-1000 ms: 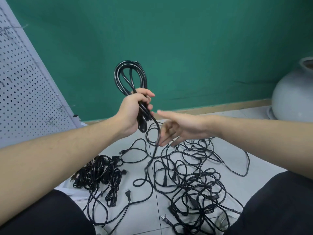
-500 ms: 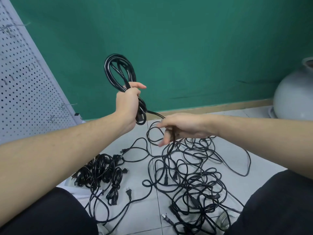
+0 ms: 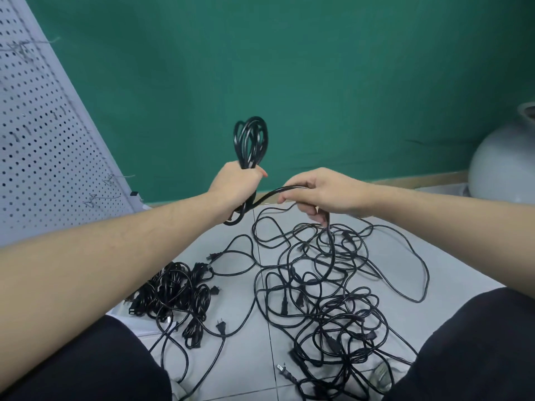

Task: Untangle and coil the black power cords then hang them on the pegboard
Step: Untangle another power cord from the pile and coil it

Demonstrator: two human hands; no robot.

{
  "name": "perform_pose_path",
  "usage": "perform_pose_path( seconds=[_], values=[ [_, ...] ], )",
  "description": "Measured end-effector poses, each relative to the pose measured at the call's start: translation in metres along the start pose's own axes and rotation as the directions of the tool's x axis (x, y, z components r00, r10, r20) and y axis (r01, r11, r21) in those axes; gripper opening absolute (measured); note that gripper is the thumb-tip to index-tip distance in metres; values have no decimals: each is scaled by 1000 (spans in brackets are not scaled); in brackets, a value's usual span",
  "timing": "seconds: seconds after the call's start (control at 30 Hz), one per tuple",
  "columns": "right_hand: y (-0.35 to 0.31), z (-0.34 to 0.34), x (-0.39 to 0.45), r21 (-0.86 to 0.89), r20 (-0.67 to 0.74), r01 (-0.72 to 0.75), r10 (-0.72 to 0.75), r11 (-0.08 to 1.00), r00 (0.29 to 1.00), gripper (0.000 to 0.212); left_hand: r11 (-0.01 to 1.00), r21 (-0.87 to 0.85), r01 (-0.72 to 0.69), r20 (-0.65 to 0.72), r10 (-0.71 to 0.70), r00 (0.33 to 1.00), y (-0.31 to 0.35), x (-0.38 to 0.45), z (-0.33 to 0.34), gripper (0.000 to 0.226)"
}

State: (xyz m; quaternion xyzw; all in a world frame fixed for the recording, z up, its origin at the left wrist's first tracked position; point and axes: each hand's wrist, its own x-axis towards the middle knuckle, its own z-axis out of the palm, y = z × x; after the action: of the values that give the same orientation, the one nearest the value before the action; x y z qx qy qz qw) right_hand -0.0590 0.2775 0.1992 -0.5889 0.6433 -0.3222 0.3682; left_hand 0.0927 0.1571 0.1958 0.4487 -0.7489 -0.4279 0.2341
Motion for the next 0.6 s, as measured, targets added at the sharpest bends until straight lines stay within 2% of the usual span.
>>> perform_pose_path(
  seconds=[0.03, 0.1, 0.23, 0.33, 0.37, 0.43, 0.53, 0.6],
  values=[
    [0, 1, -1, 9, -38, 3, -3, 1000, 999, 17, 1000, 24, 4, 28, -4, 1000, 0, -1, 0, 18],
    [-1, 1, -2, -46, -136, -6, -1, 999, 991, 20, 997, 80, 13, 89, -20, 996, -1, -4, -1, 35],
    [-2, -5, 4, -362, -409, -168, 6, 917, 913, 66, 982, 146, 121, 276, -158, 948, -3, -17, -1, 78],
    [-1, -7, 8, -496, -505, -304, 15, 813, 863, 68, 981, 168, 102, 379, -159, 912, -2, -18, -1, 78],
    [-2, -8, 8, -474, -492, -292, 25, 831, 870, 65, 981, 172, 88, 403, -151, 903, -1, -17, -2, 71],
    [0, -14, 9, -298, -425, -174, 33, 938, 905, 59, 973, 228, 46, 452, -148, 880, -5, -12, -4, 49],
    [3, -24, 8, -13, -286, -39, 34, 999, 958, 21, 966, 251, 63, 478, -180, 860, -19, -6, -2, 32],
    [7, -28, 6, 49, -241, -1, 12, 999, 970, 3, 979, 179, 99, 453, -171, 875, -25, -6, 1, 23]
  ],
)
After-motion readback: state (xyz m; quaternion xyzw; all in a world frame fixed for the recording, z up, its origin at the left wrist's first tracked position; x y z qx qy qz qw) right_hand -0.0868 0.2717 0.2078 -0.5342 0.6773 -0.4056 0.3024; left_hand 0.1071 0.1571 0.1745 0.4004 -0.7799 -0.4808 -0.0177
